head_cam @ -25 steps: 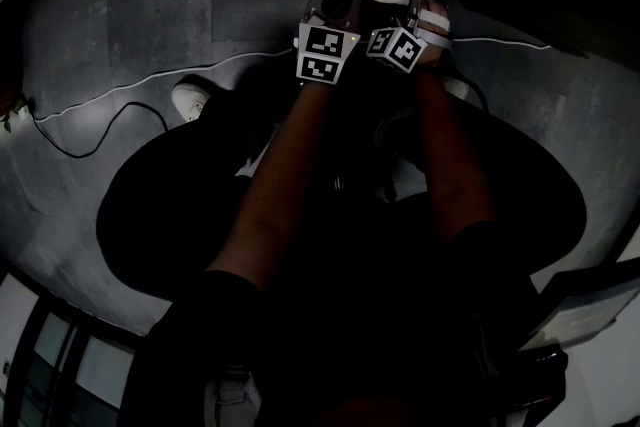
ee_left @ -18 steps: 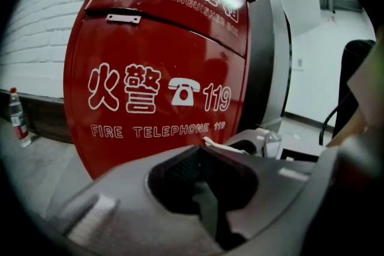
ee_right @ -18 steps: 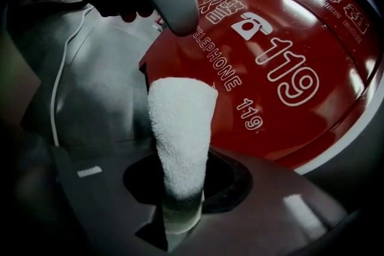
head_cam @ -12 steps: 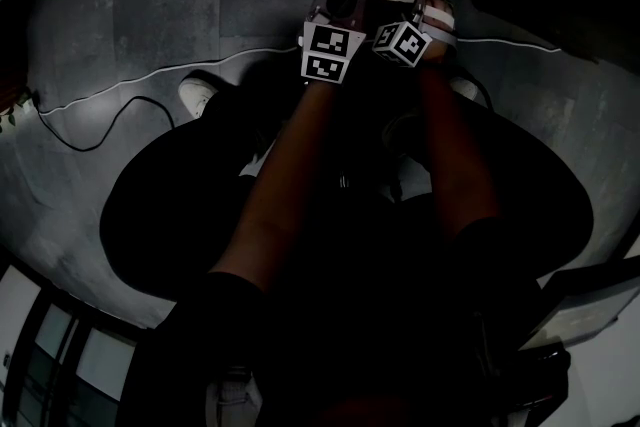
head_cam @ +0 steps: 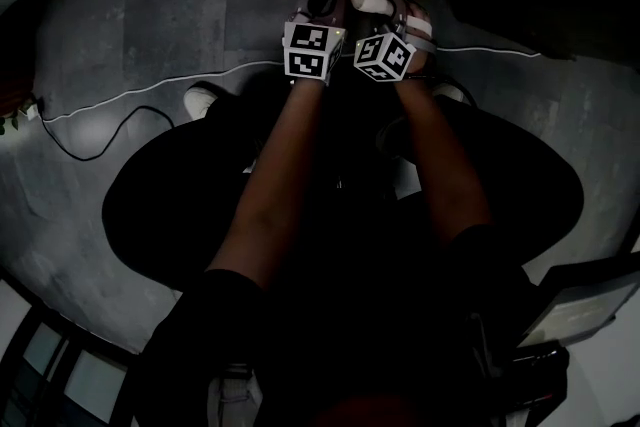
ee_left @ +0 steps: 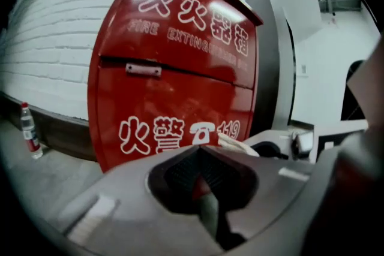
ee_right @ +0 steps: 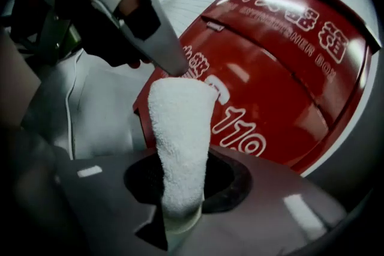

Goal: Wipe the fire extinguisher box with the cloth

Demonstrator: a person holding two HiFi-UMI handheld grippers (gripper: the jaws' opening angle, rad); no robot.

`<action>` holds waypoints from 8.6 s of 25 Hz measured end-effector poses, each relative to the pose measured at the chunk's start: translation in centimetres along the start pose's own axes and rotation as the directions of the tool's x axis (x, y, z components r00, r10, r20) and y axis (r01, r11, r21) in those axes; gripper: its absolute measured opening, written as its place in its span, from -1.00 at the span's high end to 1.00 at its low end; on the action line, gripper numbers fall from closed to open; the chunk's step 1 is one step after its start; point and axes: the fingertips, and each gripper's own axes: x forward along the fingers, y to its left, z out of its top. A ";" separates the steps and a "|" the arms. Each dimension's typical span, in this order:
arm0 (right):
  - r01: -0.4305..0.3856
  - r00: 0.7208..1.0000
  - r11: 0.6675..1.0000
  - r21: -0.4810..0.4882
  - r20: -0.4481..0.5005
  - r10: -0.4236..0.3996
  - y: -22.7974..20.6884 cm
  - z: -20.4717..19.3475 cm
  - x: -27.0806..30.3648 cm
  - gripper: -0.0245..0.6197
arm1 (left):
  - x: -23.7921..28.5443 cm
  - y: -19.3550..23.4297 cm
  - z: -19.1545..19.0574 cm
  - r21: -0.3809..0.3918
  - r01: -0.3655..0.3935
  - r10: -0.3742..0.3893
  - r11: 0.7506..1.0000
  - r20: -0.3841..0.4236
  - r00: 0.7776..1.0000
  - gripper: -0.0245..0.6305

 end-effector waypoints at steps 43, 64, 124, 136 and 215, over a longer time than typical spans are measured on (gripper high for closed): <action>0.504 0.852 0.782 -0.366 0.356 -0.384 -15.1 19.4 -10.0 0.59 | -11.0 2.7 17.0 0.015 0.001 -0.005 1.000 0.259 0.966 0.93; 0.276 0.958 0.883 -0.381 0.180 -0.222 -6.8 11.6 -3.9 0.65 | -7.9 4.4 10.5 0.001 -0.024 0.023 1.000 0.178 0.984 0.93; 0.347 0.919 0.911 -0.221 0.274 -0.284 -11.8 22.9 -11.1 0.65 | -11.6 8.1 19.7 0.178 -0.071 0.021 0.981 0.269 0.963 0.93; 0.518 0.826 0.821 -0.243 0.391 -0.406 -18.1 34.1 -14.2 0.63 | -17.1 11.6 25.2 0.153 -0.138 0.069 0.979 0.388 0.919 0.93; 0.037 0.986 0.841 -0.539 0.156 0.056 12.2 12.1 8.4 0.61 | -5.1 15.2 -5.0 -0.081 -0.149 0.139 0.985 -0.127 0.982 0.93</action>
